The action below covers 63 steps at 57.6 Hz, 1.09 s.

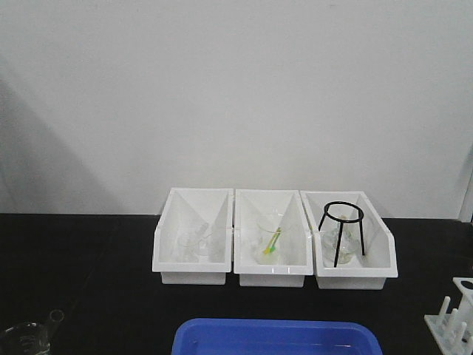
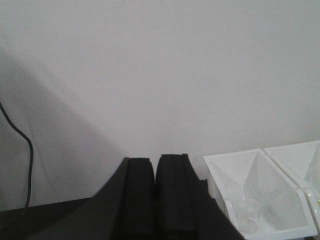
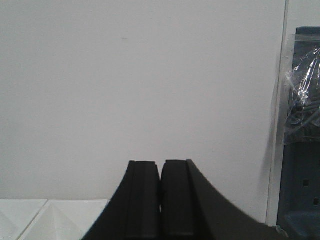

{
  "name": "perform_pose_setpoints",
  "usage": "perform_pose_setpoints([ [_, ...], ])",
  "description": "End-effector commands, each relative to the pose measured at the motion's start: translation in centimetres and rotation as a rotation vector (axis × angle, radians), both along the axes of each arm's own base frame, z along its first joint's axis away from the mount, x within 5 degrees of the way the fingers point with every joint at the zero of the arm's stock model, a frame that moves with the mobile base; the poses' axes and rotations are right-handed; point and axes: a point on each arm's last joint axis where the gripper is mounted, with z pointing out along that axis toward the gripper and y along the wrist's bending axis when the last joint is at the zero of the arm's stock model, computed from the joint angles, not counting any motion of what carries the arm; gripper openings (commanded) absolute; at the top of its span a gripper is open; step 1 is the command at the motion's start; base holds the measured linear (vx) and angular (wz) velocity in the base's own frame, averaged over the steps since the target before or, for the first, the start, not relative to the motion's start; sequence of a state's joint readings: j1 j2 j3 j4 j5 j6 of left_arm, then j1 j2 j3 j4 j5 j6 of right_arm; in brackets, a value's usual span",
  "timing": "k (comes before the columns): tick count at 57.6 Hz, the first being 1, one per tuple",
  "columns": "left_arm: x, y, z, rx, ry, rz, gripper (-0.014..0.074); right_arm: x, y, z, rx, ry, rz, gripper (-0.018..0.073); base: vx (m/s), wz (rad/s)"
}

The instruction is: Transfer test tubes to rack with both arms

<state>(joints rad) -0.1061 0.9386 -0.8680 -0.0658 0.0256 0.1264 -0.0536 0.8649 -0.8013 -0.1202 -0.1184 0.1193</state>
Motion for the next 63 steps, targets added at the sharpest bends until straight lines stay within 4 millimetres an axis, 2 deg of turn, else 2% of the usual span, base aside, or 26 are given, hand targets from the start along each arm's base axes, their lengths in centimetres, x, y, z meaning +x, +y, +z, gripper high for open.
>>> perform_pose_setpoints([
  [1,-0.4,0.0,2.1,0.041,-0.114,0.001,0.0293,-0.4,0.2,1.7,-0.018,-0.107,0.011,0.0197,0.00,0.00],
  [8,-0.4,0.0,1.9,0.096,-0.093,0.000,0.0445,-0.4,0.2,1.7,-0.013,-0.101,0.011,0.0376,0.00,0.00],
  [10,-0.4,-0.1,1.8,0.131,-0.090,0.000,0.0489,-0.4,0.2,1.7,-0.013,-0.101,0.011,0.0452,0.00,0.00],
  [15,-0.2,-0.1,1.4,0.225,-0.070,-0.002,0.0579,-0.4,0.2,1.7,-0.015,-0.101,0.011,0.0575,0.00,0.00],
  [19,0.2,-0.1,1.1,0.285,-0.059,-0.004,0.0615,-0.4,0.2,1.7,-0.015,-0.102,0.011,0.0661,0.00,0.00],
  [24,0.5,-0.2,0.9,0.291,-0.054,-0.005,0.0621,-0.5,0.2,1.8,-0.016,-0.113,0.012,0.0718,0.00,0.00],
  [34,0.6,-0.2,0.6,0.206,-0.016,-0.010,0.0582,-0.5,0.2,1.8,-0.016,-0.117,0.012,0.0724,0.00,0.00],
  [38,0.9,-0.2,-0.7,0.208,0.029,-0.015,0.0565,-0.5,0.2,1.8,-0.016,-0.115,0.012,0.0717,0.00,0.00],
  [45,0.8,-0.2,-4.7,0.221,0.149,-0.027,0.0538,-0.5,0.2,1.8,-0.016,-0.113,0.012,0.0685,0.00,0.00],
  [52,-0.2,-0.1,-10.3,0.233,0.266,-0.035,0.0517,-0.5,0.2,1.8,-0.017,-0.113,0.012,0.0634,0.00,0.00],
  [63,-1.9,0.2,-15.6,0.335,0.298,-0.052,0.0498,-0.4,0.2,1.8,-0.017,-0.111,0.012,0.0535,0.00,0.00],
])
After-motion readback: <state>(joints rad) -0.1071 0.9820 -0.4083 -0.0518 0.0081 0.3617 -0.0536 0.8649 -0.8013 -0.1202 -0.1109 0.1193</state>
